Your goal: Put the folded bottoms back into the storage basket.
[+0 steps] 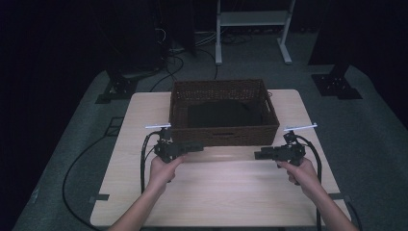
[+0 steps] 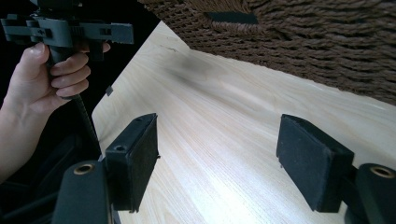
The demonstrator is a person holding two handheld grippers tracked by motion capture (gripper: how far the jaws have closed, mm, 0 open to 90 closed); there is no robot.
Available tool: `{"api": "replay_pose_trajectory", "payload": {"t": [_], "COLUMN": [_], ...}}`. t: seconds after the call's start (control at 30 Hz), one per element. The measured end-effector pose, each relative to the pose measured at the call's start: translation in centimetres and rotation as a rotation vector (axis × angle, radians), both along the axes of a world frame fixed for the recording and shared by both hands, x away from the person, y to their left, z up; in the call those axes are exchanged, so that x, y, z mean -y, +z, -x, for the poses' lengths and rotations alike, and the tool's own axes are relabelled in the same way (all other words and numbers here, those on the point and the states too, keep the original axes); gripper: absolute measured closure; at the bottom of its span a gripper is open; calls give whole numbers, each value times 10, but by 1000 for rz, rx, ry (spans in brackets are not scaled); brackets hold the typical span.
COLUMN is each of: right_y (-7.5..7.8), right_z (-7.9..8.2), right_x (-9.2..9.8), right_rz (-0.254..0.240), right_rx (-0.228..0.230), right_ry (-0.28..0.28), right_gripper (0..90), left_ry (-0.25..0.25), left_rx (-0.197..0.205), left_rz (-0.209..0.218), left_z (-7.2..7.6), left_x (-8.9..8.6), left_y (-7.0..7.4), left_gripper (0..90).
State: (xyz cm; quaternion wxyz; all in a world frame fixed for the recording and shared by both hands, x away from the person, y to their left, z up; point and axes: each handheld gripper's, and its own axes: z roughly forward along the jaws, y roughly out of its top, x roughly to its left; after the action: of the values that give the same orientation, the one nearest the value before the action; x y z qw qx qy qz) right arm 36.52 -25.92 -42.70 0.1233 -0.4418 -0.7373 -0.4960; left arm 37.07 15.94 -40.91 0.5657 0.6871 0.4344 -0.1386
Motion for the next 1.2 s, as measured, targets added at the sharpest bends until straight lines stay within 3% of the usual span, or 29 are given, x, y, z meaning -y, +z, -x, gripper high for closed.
{"api": "replay_pose_trajectory", "payload": {"t": [1.2], "right_y": [-30], "right_z": [19], "right_x": [24], "right_rz": [-20], "right_rx": [-38], "right_ry": [-44], "right_gripper": [280], "left_ry": [35], "left_rx": [-43], "left_rz": [4], "left_z": [23], "left_x": [-23], "left_y": [-35], "left_gripper": [98]}}
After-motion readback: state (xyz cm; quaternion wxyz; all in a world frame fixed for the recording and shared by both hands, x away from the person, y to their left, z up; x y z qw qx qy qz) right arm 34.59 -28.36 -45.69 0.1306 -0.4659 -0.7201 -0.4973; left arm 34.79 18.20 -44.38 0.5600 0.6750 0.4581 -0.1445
